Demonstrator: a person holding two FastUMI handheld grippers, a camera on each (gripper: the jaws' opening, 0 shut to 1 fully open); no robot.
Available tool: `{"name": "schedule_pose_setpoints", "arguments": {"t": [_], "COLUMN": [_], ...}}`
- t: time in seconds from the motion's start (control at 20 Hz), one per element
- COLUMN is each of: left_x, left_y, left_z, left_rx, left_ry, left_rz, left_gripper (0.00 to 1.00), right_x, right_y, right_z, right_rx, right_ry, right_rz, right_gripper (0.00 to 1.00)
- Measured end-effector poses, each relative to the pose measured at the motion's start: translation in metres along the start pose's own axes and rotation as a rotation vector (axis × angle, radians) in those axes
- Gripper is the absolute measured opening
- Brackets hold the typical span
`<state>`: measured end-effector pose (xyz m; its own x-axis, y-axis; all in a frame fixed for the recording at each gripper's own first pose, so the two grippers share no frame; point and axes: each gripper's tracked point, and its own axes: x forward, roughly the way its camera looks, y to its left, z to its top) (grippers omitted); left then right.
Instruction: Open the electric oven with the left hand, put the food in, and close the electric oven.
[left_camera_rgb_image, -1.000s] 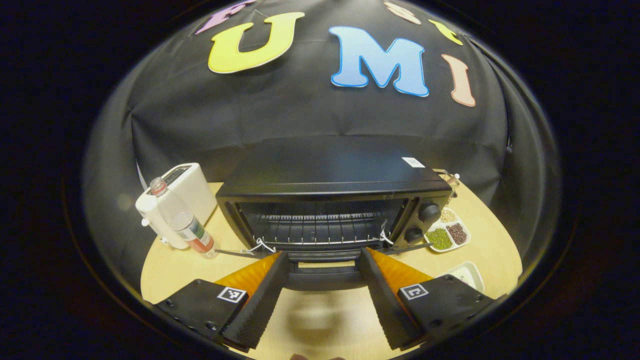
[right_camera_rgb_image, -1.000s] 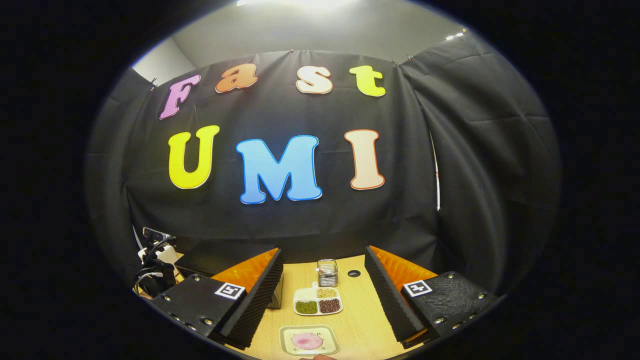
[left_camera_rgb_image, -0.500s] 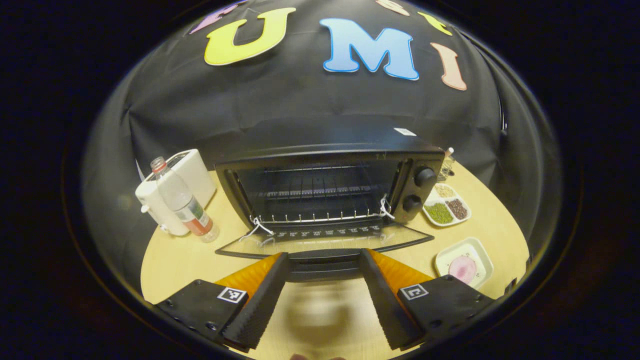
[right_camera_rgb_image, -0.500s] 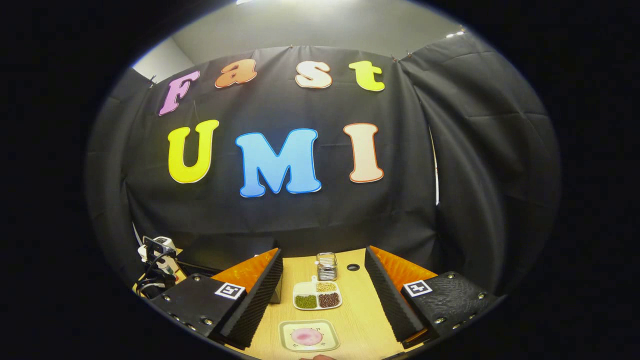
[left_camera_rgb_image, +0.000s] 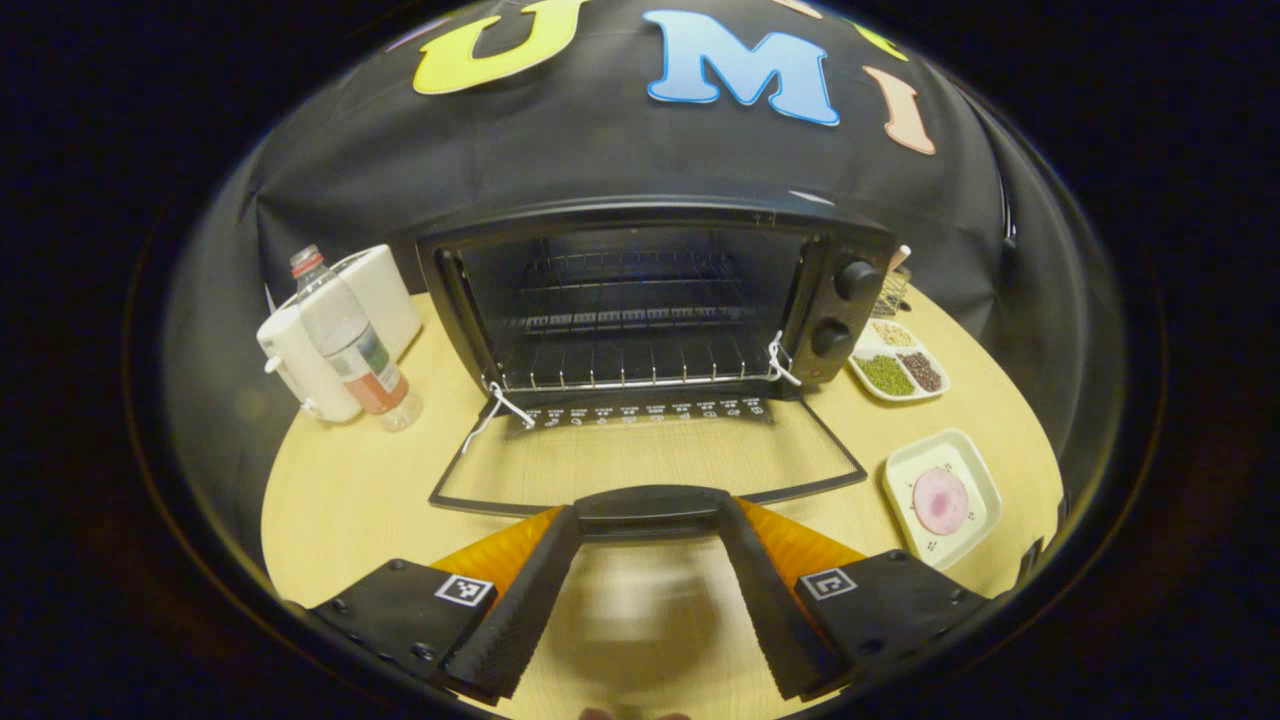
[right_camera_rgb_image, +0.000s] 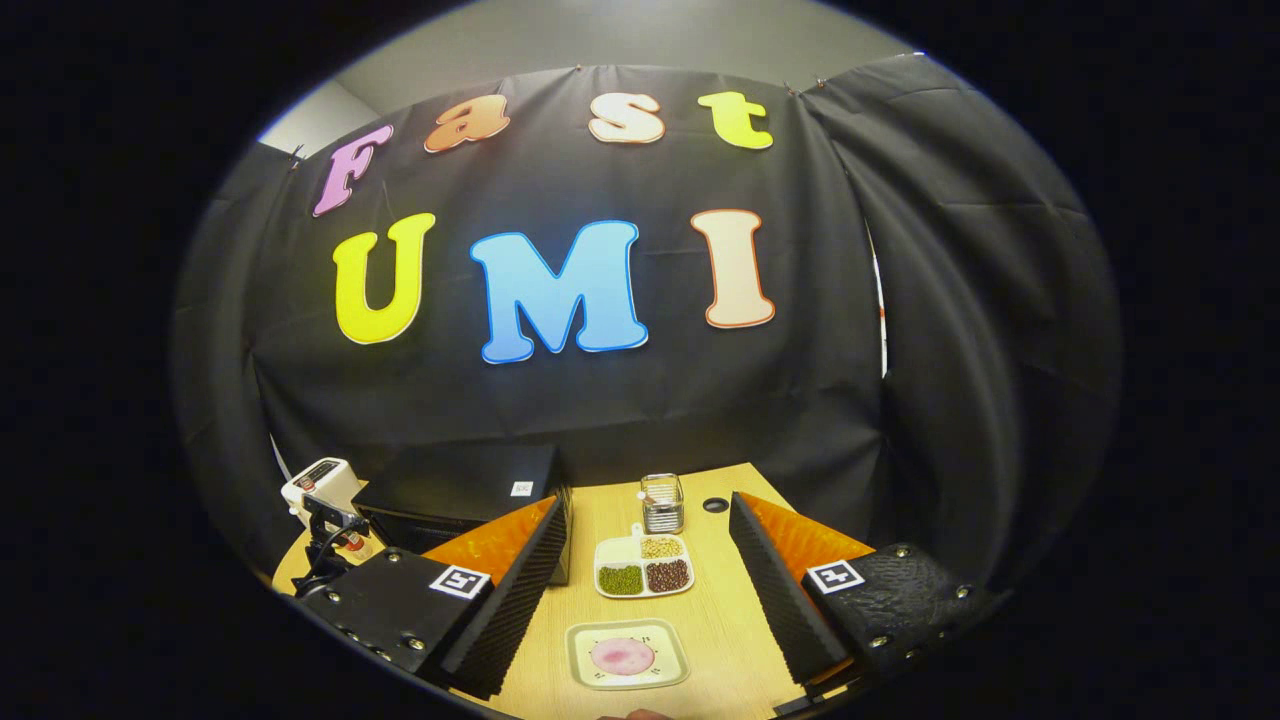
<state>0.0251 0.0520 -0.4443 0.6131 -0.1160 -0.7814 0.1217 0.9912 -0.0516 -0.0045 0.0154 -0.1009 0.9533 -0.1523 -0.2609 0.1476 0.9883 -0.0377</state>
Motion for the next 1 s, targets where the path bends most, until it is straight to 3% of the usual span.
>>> {"name": "schedule_pose_setpoints", "arguments": {"t": [0.1, 0.25, 0.3, 0.45, 0.55, 0.6, 0.8, 0.85, 0.9, 1.0], "left_x": [-0.004, -0.029, -0.043, -0.092, -0.129, -0.145, -0.215, -0.23, -0.242, -0.26], "left_y": [0.006, 0.004, 0.003, 0.003, 0.007, 0.012, 0.028, 0.031, 0.033, 0.037], "left_z": [0.004, 0.043, 0.063, 0.126, 0.163, 0.175, 0.221, 0.23, 0.237, 0.245], "left_rx": [0.019, 0.03, 0.024, -0.001, -0.018, -0.031, -0.074, -0.08, -0.087, -0.099], "left_ry": [-0.018, -0.121, -0.168, -0.338, -0.447, -0.492, -0.662, -0.693, -0.717, -0.753], "left_rz": [0.016, 0.007, 0.002, -0.007, -0.002, 0.012, 0.06, 0.06, 0.061, 0.064], "left_gripper": [0.92, 0.96, 0.92, 1.0, 0.99, 0.95, 0.95, 0.99, 0.91, 0.96], "right_x": [0.004, 0.014, 0.02, 0.038, 0.048, 0.051, 0.062, 0.063, 0.064, 0.068], "right_y": [-0.002, -0.006, -0.008, -0.012, -0.016, -0.02, -0.034, -0.036, -0.039, -0.043], "right_z": [-0.007, -0.029, -0.04, -0.083, -0.106, -0.116, -0.158, -0.167, -0.178, -0.202], "right_rx": [0.002, -0.002, -0.001, 0.028, 0.085, 0.106, 0.121, 0.121, 0.119, 0.105], "right_ry": [0.03, 0.118, 0.166, 0.35, 0.462, 0.508, 0.654, 0.688, 0.73, 0.812], "right_rz": [0.009, 0.041, 0.057, 0.127, 0.152, 0.152, 0.135, 0.132, 0.127, 0.114], "right_gripper": [0.99, 0.99, 0.99, 1.0, 1.0, 0.99, 0.99, 0.99, 0.99, 0.99]}}
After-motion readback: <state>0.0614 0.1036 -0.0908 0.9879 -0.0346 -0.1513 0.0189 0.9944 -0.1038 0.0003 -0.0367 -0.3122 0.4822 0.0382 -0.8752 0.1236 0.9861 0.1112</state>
